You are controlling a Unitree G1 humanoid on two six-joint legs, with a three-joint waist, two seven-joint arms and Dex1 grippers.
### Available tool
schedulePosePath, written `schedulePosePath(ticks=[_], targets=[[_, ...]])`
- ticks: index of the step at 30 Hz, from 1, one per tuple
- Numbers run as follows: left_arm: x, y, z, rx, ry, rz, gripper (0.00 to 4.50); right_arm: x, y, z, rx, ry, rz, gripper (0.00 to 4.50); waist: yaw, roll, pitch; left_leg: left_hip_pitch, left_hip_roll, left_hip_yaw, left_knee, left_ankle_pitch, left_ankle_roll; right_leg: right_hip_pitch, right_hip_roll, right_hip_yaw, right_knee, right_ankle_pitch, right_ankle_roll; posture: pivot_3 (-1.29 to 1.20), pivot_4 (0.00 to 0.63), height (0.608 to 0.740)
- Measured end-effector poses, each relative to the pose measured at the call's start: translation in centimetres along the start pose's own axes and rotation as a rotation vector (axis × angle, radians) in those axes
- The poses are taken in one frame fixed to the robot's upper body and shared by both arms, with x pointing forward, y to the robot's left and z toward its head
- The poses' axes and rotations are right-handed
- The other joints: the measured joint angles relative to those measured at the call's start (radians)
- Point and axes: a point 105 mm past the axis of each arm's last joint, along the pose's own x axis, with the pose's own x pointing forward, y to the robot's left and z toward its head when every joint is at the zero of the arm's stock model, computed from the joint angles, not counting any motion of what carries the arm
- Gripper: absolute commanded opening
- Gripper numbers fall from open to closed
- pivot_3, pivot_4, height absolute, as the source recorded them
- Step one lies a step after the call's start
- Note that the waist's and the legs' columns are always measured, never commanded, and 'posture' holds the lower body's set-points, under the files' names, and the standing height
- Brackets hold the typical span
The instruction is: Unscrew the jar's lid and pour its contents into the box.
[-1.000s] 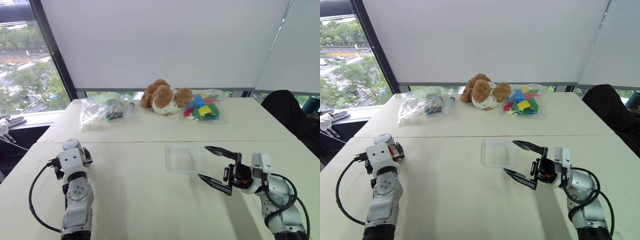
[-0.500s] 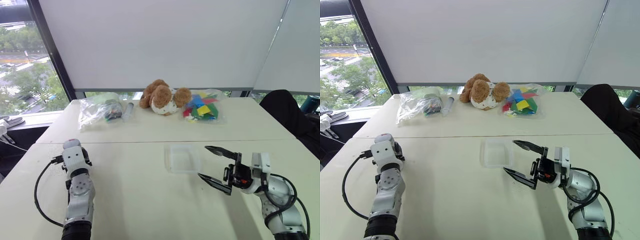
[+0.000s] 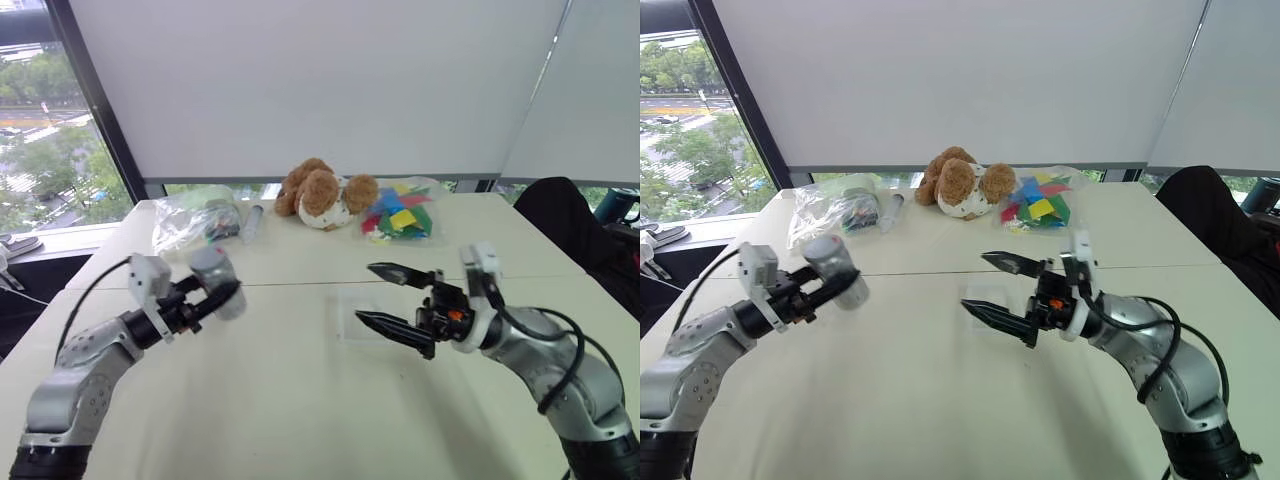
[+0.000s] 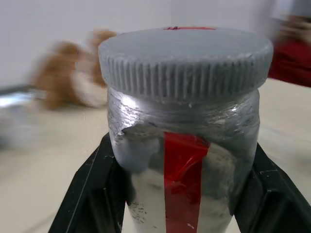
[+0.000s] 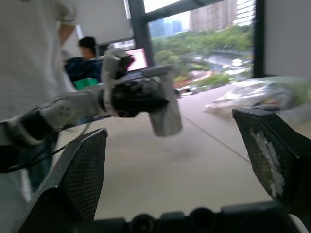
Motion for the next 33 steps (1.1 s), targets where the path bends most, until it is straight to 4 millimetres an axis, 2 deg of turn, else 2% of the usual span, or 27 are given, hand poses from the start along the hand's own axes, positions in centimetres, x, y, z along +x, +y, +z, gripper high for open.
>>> schedulePosePath(ticks=[4,9,13,26,29,33], targets=[[2.6,-3.4,0.0,0.023,0.029,-0.226,2.11,3.2,0.4,1.6,0.046,-0.018,0.087,4.50,-0.003,0.000,0.000,0.000,0.000,0.000,-0.001,0.000,0.000,-0.001,0.001,0.000,0.000,0.000,0.001,0.00,0.150,0.740],[4.2,-5.1,-1.1,-0.015,0.032,-0.299,2.11,4.9,0.2,0.1,0.057,0.075,0.178,4.50,-0.006,0.000,0.000,0.000,-0.001,0.001,-0.001,-0.001,0.001,-0.001,0.001,0.000,0.000,0.002,0.004,0.00,0.150,0.740],[5.4,-6.7,-1.9,-0.006,0.036,-0.366,2.11,6.8,0.0,-0.1,0.028,0.102,0.230,4.50,-0.011,0.000,0.001,0.000,-0.001,0.001,-0.001,-0.001,0.001,-0.002,0.001,0.000,0.001,0.003,0.005,0.00,0.150,0.740],[6.1,-7.3,-2.2,0.017,0.027,-0.366,2.11,7.1,-0.2,-1.5,0.032,0.161,0.261,4.50,-0.023,0.000,0.001,0.000,-0.001,0.000,-0.002,-0.001,0.001,-0.002,0.001,0.000,0.002,0.003,0.005,0.00,0.150,0.740],[6.2,-7.3,-2.2,0.016,0.024,-0.367,2.11,7.2,-0.2,-1.6,0.028,0.164,0.263,3.66,-0.023,0.000,0.001,0.000,-0.001,0.000,-0.002,-0.001,0.001,-0.002,0.001,0.000,0.002,0.003,0.005,0.00,0.150,0.740],[6.3,-7.6,-2.3,0.013,0.024,-0.372,2.11,7.1,-0.5,-1.6,0.013,0.154,0.262,1.72,-0.023,0.000,0.001,0.000,-0.001,0.000,-0.002,-0.001,0.001,-0.002,0.001,0.000,0.001,0.003,0.005,0.00,0.150,0.740]])
